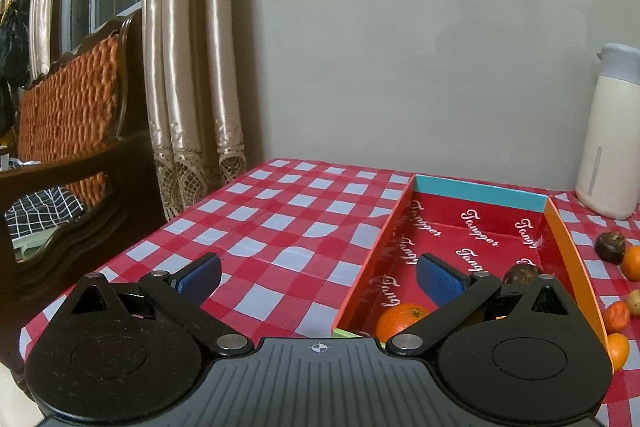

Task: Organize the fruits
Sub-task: 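Reach the right gripper to the small tan fruit and grasp it, then carry the tan fruit with the right gripper into the box, release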

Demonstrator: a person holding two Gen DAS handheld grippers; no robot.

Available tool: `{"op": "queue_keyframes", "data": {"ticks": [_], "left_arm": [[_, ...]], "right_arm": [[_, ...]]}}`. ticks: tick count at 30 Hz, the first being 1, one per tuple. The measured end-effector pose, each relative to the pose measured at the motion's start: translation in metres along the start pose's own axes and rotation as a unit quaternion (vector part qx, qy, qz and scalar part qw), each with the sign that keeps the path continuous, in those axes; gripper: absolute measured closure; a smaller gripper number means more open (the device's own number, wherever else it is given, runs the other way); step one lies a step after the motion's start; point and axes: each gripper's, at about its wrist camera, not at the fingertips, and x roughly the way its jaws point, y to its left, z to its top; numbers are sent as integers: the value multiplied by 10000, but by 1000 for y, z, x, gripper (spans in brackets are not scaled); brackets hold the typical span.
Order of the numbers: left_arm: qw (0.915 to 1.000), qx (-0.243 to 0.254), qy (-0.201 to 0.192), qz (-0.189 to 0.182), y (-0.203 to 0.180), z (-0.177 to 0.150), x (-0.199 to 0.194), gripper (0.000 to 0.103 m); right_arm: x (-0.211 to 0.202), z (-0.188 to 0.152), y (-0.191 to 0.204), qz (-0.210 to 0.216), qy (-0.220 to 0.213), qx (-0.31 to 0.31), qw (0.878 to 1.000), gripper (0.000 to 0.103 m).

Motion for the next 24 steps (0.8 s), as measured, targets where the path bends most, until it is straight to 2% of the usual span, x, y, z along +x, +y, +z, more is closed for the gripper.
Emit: {"op": "queue_keyframes", "data": {"ticks": [2,10,16,20,24], "left_arm": [[10000,1,-2,-9,1,0,0,0],[10000,-24,16,16,5,-1,-1,0],[10000,-31,26,18,9,-1,-1,0],[10000,-33,27,22,12,-1,-2,0],[10000,-60,24,25,16,-2,-2,0]], "right_arm": [[6,-2,5,64,187,-59,9998,41],[19,-7,13,170,581,-120,9981,63],[26,-10,16,222,765,-80,9968,66],[29,-10,15,250,834,-31,9962,79],[27,-8,17,289,777,-1,9966,80]]}}
